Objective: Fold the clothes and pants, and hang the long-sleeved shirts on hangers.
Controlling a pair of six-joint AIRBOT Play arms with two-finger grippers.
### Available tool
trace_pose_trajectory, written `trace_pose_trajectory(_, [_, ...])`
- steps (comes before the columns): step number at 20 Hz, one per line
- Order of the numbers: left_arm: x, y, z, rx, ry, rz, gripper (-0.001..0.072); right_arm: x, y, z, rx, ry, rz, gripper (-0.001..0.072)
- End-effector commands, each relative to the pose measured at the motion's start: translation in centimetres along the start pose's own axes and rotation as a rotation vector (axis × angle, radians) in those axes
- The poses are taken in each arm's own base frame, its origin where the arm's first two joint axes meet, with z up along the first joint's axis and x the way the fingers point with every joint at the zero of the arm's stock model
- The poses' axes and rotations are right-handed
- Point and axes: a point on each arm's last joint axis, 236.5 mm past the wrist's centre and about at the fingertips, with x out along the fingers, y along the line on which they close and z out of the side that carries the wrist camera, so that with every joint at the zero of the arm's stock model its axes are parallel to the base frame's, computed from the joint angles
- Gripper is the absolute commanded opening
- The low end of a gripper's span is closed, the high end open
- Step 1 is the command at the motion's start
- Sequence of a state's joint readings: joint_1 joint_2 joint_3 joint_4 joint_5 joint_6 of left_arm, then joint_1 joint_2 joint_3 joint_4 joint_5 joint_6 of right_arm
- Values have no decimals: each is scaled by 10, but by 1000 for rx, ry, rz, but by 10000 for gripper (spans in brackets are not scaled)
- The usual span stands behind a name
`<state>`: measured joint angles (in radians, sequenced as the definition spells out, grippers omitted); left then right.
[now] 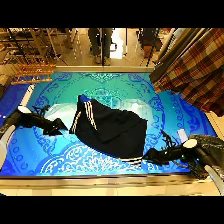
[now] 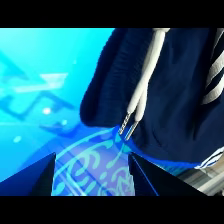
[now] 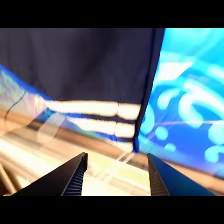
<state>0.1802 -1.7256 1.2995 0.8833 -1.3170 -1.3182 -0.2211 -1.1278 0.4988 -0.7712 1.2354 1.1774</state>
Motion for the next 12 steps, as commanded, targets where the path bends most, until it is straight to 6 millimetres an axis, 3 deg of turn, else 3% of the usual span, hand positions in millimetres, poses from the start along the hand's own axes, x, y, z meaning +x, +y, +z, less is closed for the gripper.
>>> trace_pose_trajectory(1, [21, -12, 5, 10, -35, 4, 494, 19, -7, -19, 19, 38, 4, 424])
trace_pose_trajectory(6, [26, -16, 16, -31, -82, 17, 494, 34, -16, -7, 59, 17, -11, 424])
trace_pose_trajectory(9, [34, -15, 13, -59, -61, 18, 494, 38, -16, 6, 66, -25, 8, 422])
trace_pose_trajectory(10, [38, -13, 11, -82, -48, 17, 492, 39, -15, 7, 68, -31, 15, 397])
trace_pose_trajectory(12, [45, -10, 8, -117, -30, 18, 455, 41, -14, 4, 59, -15, 13, 215])
